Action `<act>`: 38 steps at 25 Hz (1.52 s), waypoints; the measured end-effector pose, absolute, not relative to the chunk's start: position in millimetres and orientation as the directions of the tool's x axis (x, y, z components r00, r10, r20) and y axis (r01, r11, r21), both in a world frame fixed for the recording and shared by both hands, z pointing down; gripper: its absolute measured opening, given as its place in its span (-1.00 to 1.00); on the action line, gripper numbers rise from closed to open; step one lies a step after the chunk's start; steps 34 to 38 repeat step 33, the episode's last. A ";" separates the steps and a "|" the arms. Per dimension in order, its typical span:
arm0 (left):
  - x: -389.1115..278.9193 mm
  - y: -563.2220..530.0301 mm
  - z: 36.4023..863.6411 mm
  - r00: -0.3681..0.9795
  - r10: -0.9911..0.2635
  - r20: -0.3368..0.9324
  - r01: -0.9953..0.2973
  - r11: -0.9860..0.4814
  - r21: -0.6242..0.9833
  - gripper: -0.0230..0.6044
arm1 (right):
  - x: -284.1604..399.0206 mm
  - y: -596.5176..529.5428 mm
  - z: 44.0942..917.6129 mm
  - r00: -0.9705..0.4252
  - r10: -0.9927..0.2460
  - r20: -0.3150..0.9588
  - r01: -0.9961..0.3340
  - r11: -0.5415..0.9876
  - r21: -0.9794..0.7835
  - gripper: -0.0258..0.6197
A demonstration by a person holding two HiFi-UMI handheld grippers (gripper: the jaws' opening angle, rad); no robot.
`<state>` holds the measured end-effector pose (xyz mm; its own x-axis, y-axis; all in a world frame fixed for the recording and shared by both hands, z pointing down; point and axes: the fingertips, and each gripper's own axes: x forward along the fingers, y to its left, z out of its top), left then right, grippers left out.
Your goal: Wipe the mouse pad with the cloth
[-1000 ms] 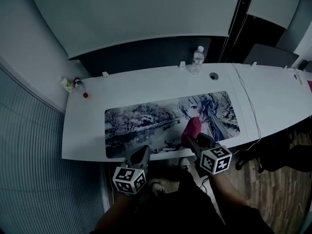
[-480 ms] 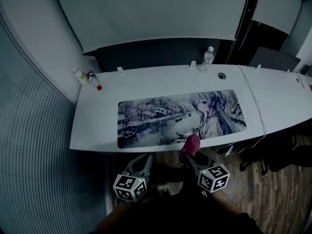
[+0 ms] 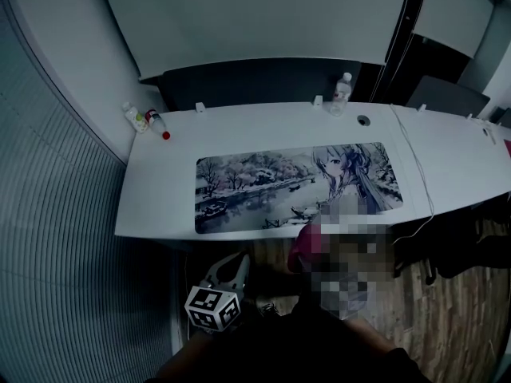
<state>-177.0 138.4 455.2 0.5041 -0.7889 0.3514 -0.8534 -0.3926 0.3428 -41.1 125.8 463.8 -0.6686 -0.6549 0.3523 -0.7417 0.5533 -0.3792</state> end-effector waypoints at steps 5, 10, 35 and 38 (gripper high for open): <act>-176.4 140.1 451.9 0.498 -0.798 0.340 -0.855 -0.387 0.345 -0.91 | -46.1 133.2 465.0 -0.687 -0.631 0.361 -0.726 0.575 -0.378 -0.56; -174.6 138.4 452.7 0.495 -0.800 0.339 -0.856 -0.382 0.348 -0.91 | -45.8 133.3 462.5 -0.691 -0.628 0.357 -0.722 0.586 -0.367 -0.56; -163.4 143.1 453.6 0.498 -0.796 0.344 -0.856 -0.386 0.344 -0.91 | -32.8 135.4 462.2 -0.680 -0.637 0.362 -0.732 0.574 -0.367 -0.56; -163.4 143.1 453.6 0.498 -0.796 0.344 -0.856 -0.386 0.344 -0.91 | -32.8 135.4 462.2 -0.680 -0.637 0.362 -0.732 0.574 -0.367 -0.56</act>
